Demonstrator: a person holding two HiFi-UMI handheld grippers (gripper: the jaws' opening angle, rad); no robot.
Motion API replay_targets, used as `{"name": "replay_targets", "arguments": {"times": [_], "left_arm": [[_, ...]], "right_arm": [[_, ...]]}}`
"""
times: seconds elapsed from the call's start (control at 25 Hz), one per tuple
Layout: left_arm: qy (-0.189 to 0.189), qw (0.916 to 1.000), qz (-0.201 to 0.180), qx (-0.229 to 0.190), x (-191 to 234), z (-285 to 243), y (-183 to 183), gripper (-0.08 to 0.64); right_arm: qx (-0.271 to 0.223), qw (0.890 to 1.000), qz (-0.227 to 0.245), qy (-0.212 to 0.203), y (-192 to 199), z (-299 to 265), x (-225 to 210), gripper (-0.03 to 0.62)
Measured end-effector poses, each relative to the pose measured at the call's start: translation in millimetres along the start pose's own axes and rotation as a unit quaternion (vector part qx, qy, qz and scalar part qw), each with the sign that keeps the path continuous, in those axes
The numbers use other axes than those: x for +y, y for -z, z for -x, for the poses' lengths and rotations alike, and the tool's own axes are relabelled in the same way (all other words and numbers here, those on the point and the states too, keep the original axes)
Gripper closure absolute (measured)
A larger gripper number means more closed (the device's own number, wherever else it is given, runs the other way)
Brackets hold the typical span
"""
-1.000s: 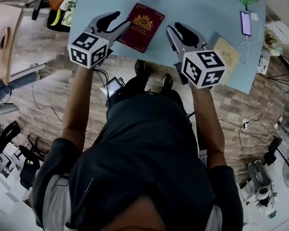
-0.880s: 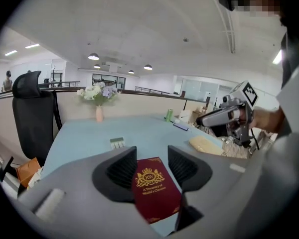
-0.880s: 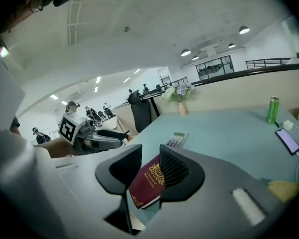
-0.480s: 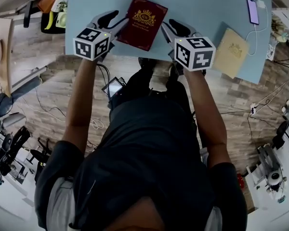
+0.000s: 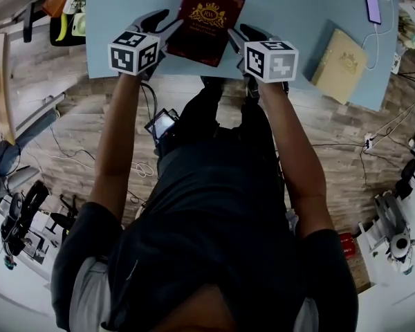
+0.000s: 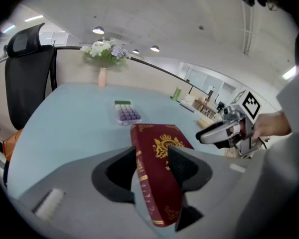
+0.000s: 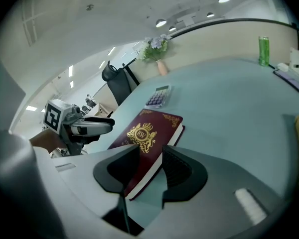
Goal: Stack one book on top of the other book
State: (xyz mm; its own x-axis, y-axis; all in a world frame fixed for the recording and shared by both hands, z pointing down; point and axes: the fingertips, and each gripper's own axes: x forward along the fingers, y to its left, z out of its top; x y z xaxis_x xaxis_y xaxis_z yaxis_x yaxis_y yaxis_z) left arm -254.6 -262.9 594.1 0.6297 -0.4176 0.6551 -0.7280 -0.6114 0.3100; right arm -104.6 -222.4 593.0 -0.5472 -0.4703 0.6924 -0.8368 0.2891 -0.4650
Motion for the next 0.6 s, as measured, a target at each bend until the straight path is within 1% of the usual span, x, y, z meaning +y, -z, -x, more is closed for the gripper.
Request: {"name": "replay_targets", "arguments": {"times": [0.12, 0.32, 0.48, 0.6], "left_arm": [[0.008, 0.9998, 0.010, 0.014, 8, -8, 14, 0.321], [0.024, 0.9990, 0.023, 0.029, 14, -21, 28, 0.321], [0.039, 0.9981, 0.041, 0.025, 11, -30, 33, 0.321], [0.041, 0.9978, 0.050, 0.017, 11, -31, 33, 0.321]], "right_arm": [[0.012, 1.000, -0.024, -0.001, 12, -16, -2, 0.454], [0.012, 0.998, -0.055, -0.006, 19, -34, -4, 0.449], [0.005, 0.997, -0.081, -0.015, 22, -44, -4, 0.449], [-0.003, 0.996, -0.092, -0.018, 20, -47, -2, 0.449]]}}
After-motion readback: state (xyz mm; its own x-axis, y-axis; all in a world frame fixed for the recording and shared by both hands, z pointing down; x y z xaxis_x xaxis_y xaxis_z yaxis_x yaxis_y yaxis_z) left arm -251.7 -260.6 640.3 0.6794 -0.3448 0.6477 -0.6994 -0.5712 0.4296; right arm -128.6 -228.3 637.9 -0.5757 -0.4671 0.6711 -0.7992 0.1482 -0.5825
